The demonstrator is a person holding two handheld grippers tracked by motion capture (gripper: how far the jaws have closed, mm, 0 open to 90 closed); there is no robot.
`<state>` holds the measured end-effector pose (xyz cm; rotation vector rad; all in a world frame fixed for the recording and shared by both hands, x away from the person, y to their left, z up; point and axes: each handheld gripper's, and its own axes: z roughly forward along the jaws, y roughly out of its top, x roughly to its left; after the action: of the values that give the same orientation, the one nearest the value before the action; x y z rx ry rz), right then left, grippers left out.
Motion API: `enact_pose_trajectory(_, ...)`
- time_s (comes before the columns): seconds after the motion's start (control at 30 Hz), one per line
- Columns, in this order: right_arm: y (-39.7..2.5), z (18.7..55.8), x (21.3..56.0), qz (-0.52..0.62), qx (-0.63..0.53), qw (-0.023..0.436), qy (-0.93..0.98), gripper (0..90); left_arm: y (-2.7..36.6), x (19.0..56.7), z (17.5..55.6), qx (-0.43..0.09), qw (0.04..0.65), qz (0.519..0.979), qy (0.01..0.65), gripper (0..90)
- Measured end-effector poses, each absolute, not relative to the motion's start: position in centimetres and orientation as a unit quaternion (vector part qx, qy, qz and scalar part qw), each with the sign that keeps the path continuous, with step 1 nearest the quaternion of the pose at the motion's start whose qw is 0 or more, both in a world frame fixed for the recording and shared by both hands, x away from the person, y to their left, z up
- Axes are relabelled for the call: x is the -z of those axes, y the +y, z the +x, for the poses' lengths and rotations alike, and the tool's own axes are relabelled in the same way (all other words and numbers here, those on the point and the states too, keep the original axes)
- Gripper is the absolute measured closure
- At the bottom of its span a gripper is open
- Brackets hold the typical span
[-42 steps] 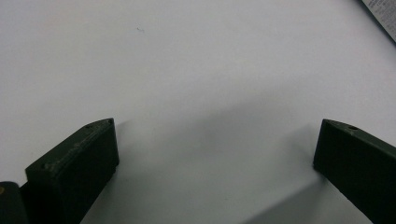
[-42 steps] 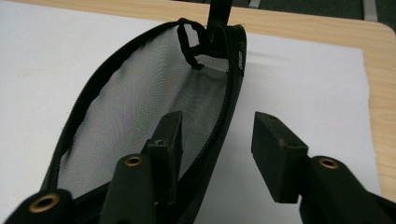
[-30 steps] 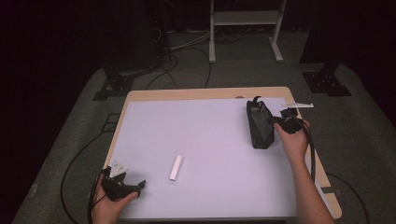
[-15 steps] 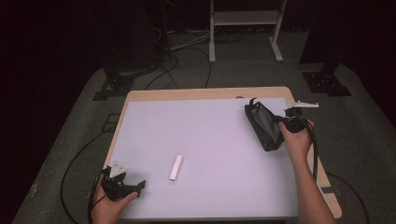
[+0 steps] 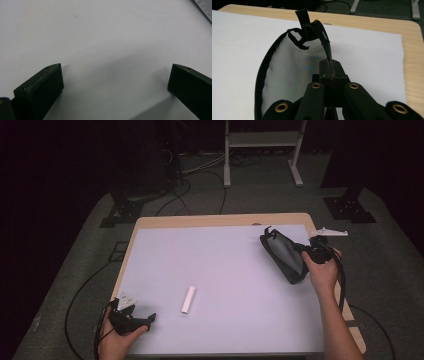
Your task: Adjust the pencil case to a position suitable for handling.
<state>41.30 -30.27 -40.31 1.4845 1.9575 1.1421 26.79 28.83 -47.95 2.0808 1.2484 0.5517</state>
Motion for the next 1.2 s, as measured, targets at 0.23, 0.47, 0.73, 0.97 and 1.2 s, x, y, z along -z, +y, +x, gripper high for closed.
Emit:
enact_pose_trajectory(0.23,-30.1,40.5,40.0,0.52,-0.422,0.203,0.714,88.7,28.8,47.9,26.8,-0.211,0.32,0.793,0.474,0.0)
enact_pose_trajectory(0.47,-29.5,39.7,39.5,0.495,-0.431,0.194,0.729,88.7,28.8,47.9,26.8,-0.211,0.32,0.793,0.474,0.0)
enact_pose_trajectory(0.73,-28.8,38.8,39.2,0.475,-0.444,0.179,0.739,88.7,28.8,47.9,26.8,-0.211,0.32,0.793,0.474,0.0)
enact_pose_trajectory(0.97,-28.4,38.2,39.5,0.456,-0.462,0.161,0.744,88.7,28.8,47.9,26.8,-0.211,0.32,0.793,0.474,0.0)
enact_pose_trajectory(1.2,-27.8,37.9,39.5,0.438,-0.463,0.151,0.756,88.7,28.8,47.9,26.8,-0.211,0.32,0.793,0.474,0.0)
